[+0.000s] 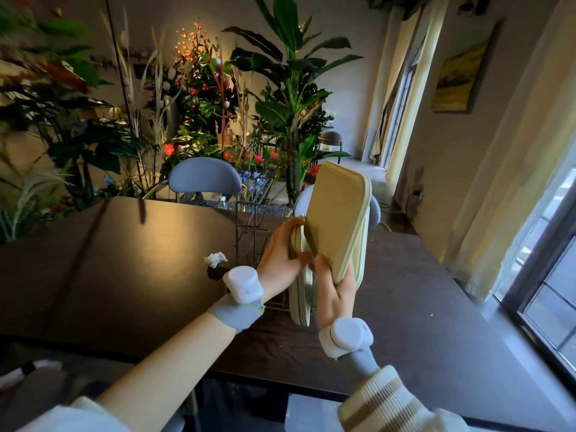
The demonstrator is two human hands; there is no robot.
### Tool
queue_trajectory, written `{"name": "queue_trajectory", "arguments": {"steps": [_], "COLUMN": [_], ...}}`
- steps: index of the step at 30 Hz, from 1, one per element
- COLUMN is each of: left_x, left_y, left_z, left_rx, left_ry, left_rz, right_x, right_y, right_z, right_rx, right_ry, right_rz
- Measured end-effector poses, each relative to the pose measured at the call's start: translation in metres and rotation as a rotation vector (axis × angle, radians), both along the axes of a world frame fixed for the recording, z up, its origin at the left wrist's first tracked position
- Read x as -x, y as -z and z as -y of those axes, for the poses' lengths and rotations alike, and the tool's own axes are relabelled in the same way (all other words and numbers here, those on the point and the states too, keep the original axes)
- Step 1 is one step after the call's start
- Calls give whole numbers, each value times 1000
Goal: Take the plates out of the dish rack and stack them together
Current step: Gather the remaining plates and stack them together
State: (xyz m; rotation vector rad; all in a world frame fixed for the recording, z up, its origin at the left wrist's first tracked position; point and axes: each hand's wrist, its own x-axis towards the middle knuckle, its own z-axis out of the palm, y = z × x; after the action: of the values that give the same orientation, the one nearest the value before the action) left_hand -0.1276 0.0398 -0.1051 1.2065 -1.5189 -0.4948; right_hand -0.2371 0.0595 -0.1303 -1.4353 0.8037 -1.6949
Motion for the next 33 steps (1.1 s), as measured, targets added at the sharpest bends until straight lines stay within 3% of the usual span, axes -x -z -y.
{"name": "queue_trajectory", "arguments": {"steps": [6, 14, 26, 33], "left_x": [1, 3, 3, 6], "left_y": [11, 16, 27, 22], "left_z": [-8, -9, -18, -18], "left_rx": [106, 166, 192, 181], "left_ry": [-55, -68, -116, -217], "left_rz": [116, 141, 203, 324], "right_x": [-5, 7, 22, 17], "right_y": [27, 51, 57, 45], "right_z": [-2, -5, 3, 3], "right_rx": [-82, -283, -255, -221], "right_ry": [-181, -314, -408, -326], "right_rz": [-204, -234, -453, -830]}}
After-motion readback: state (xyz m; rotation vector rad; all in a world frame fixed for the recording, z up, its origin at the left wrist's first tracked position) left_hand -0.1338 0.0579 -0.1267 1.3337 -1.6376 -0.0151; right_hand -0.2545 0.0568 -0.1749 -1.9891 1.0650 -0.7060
